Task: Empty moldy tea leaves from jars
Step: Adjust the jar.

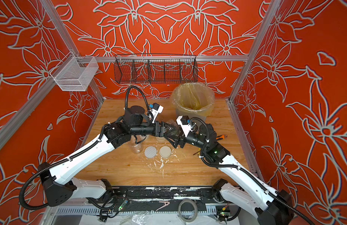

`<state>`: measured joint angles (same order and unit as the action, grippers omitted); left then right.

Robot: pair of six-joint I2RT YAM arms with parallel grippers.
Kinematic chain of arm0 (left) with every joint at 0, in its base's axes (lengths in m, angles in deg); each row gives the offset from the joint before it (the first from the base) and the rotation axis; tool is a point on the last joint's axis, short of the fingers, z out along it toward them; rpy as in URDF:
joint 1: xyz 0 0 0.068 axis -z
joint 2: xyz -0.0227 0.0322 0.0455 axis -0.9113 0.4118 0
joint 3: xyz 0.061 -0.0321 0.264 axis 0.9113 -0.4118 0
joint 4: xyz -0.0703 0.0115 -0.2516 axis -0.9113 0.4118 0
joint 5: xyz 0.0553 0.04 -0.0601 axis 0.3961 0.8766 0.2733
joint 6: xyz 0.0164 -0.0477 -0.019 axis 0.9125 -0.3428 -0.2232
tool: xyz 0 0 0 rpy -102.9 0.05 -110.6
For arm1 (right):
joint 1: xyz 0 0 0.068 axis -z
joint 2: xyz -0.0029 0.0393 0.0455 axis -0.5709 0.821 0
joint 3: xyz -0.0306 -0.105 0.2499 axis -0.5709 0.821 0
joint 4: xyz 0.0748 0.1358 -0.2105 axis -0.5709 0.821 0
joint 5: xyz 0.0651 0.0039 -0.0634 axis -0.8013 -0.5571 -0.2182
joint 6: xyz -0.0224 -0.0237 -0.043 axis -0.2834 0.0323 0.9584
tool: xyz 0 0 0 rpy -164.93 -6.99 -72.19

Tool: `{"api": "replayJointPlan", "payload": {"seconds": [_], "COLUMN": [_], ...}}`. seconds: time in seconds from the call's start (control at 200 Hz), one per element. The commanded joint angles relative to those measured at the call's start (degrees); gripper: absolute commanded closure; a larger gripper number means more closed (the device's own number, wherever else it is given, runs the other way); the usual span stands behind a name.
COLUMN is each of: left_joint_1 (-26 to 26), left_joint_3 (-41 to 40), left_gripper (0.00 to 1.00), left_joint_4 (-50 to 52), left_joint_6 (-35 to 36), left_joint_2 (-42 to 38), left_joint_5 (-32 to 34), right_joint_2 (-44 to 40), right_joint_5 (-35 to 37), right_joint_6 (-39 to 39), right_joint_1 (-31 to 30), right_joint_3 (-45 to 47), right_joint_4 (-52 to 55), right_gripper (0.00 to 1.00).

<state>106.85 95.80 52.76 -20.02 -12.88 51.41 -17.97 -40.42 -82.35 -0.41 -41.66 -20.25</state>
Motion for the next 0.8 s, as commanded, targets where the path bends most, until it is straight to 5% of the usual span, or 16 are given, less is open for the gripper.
{"api": "replayJointPlan", "payload": {"seconds": [0.0, 0.31, 0.796], "left_joint_1": [-1.51, -3.20, -3.73], "left_joint_3": [2.50, 4.27, 4.17], "left_gripper": [0.74, 0.79, 0.79], "left_joint_4": [-1.18, -3.99, -7.69], "left_joint_6": [-6.85, -12.35, -18.59], "left_joint_2": [-0.17, -1.40, -0.90], "left_joint_5": [-1.31, -2.87, -5.78], "right_joint_2": [-2.86, -4.41, 10.11], "right_joint_5": [3.43, 5.13, 8.21], "right_joint_6": [0.74, 4.75, 14.46], "right_joint_1": [-0.26, -0.31, -1.10], "right_joint_3": [1.54, 9.77, 11.88], "right_joint_4": [-8.33, -26.78, -56.66], "right_gripper": [0.03, 0.03, 0.07]}}
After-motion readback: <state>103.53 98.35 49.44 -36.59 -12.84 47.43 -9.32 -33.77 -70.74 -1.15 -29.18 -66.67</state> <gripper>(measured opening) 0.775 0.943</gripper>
